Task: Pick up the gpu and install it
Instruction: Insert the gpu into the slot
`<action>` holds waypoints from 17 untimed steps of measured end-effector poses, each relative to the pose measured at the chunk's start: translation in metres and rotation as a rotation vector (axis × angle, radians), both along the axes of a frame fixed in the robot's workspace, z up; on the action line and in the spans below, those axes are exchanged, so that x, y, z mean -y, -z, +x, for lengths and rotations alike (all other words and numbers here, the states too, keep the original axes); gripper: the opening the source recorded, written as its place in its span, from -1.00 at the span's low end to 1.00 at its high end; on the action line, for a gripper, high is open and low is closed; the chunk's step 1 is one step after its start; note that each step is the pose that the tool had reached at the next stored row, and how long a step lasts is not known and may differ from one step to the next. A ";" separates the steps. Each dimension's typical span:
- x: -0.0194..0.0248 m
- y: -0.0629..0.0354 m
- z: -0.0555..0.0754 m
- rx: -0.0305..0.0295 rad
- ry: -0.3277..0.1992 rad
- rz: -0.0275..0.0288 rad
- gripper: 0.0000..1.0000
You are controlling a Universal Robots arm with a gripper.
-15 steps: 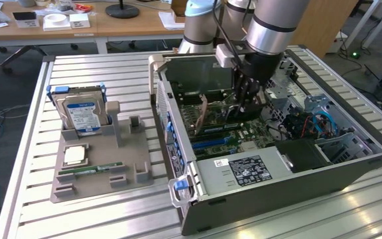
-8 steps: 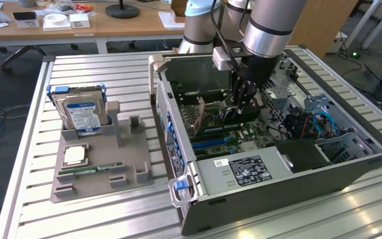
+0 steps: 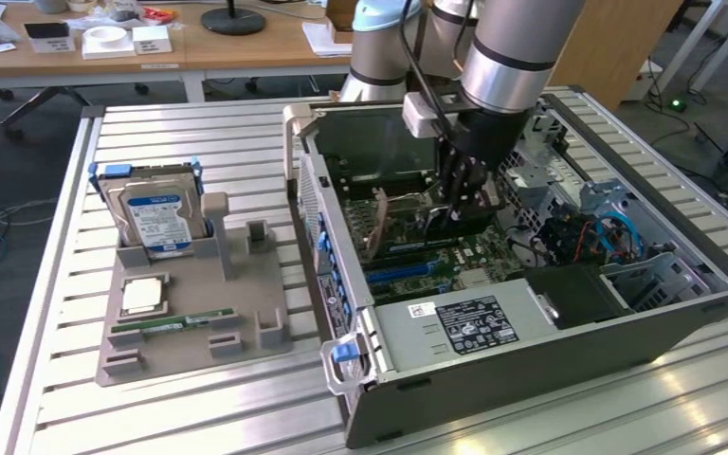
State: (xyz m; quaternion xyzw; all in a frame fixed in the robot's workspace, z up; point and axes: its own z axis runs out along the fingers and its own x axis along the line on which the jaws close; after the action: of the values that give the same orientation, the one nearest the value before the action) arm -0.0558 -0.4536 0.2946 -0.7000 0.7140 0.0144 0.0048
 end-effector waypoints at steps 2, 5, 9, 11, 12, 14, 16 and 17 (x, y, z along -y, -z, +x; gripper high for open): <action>0.0007 0.0004 -0.001 0.0001 0.000 0.0001 -0.47; 0.0013 0.0017 -0.004 0.0000 -0.001 0.0000 -0.47; 0.0015 0.0031 -0.006 0.0000 -0.002 -0.0001 -0.47; 0.0014 0.0031 -0.006 0.0000 -0.002 -0.0002 -0.47; 0.0014 0.0031 -0.006 0.0000 -0.002 -0.0001 -0.47; 0.0014 0.0038 -0.006 0.0002 -0.002 0.0003 -0.47; 0.0014 0.0057 -0.007 0.0002 -0.002 0.0002 -0.47; 0.0014 0.0066 -0.008 0.0001 -0.002 0.0000 -0.47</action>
State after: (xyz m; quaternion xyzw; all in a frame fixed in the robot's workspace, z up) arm -0.0636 -0.4550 0.2880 -0.7008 0.7132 0.0144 0.0048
